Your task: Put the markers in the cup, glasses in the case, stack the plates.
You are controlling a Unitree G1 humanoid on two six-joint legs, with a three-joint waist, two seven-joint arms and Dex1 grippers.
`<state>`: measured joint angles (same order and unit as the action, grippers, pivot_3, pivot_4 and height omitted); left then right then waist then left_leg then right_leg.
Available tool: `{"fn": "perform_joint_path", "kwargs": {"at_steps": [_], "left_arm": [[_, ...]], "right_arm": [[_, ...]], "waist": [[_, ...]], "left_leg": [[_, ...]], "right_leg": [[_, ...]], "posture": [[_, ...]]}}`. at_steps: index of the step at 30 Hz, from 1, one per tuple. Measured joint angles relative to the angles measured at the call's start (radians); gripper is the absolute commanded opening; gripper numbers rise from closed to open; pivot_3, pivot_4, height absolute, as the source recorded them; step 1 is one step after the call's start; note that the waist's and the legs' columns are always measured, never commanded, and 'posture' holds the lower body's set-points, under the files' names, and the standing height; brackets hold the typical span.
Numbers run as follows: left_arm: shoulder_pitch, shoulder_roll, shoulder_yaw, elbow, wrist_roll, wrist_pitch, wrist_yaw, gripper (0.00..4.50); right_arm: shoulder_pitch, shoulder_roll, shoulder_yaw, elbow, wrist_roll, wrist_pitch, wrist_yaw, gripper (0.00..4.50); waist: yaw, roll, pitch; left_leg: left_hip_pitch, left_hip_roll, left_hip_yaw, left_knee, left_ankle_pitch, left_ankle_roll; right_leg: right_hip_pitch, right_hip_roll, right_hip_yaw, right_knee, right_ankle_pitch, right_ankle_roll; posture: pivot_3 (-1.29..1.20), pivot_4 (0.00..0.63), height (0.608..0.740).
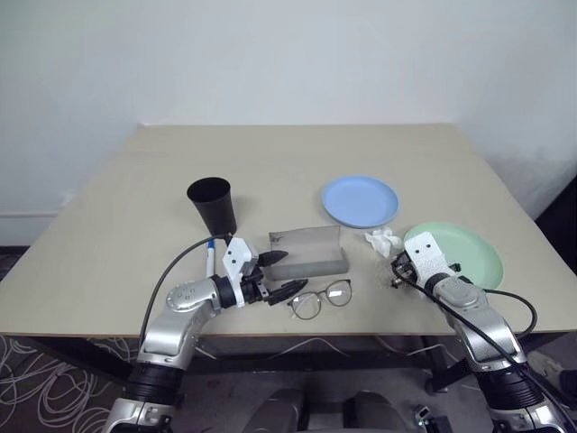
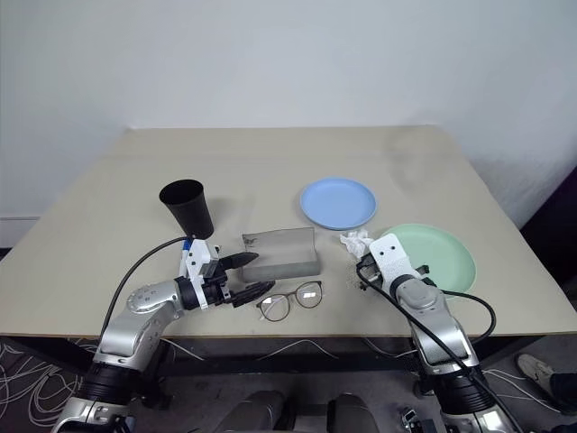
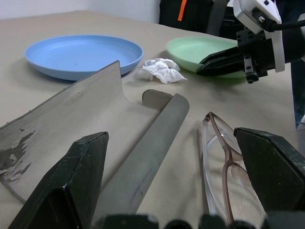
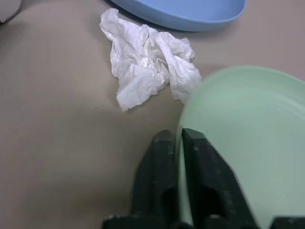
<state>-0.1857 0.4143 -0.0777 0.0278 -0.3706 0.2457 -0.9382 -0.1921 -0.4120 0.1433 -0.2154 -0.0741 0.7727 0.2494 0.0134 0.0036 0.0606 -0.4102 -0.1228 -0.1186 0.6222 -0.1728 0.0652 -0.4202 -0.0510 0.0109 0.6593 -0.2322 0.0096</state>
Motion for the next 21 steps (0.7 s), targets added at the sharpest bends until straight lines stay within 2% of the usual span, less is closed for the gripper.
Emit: {"fn": "perform_joint_path", "kwargs": {"at_steps": [13,21], "left_arm": [[-0.007,0.0,0.0,0.0,0.001,-0.001,0.0,4.5],[-0.008,0.0,-0.001,0.0,0.001,-0.004,0.0,4.5]], "right_arm": [[-0.024,0.013,0.01,0.016,-0.047,0.014,-0.027,0.04],[-0.084,-0.06,0.037,0.068,-0.095,-0.162,-0.005,0.04]], "waist": [[-0.001,0.0,0.0],[-0.002,0.0,0.0]], "left_leg": [[0.0,0.0,0.0,0.001,0.0,0.0],[0.0,0.0,0.0,0.002,0.0,0.0]], "right_leg": [[0.0,0.0,0.0,0.0,0.001,0.0],[0.0,0.0,0.0,0.0,0.001,0.0]], "posture": [[0.0,0.0,0.736],[0.0,0.0,0.736]]}}
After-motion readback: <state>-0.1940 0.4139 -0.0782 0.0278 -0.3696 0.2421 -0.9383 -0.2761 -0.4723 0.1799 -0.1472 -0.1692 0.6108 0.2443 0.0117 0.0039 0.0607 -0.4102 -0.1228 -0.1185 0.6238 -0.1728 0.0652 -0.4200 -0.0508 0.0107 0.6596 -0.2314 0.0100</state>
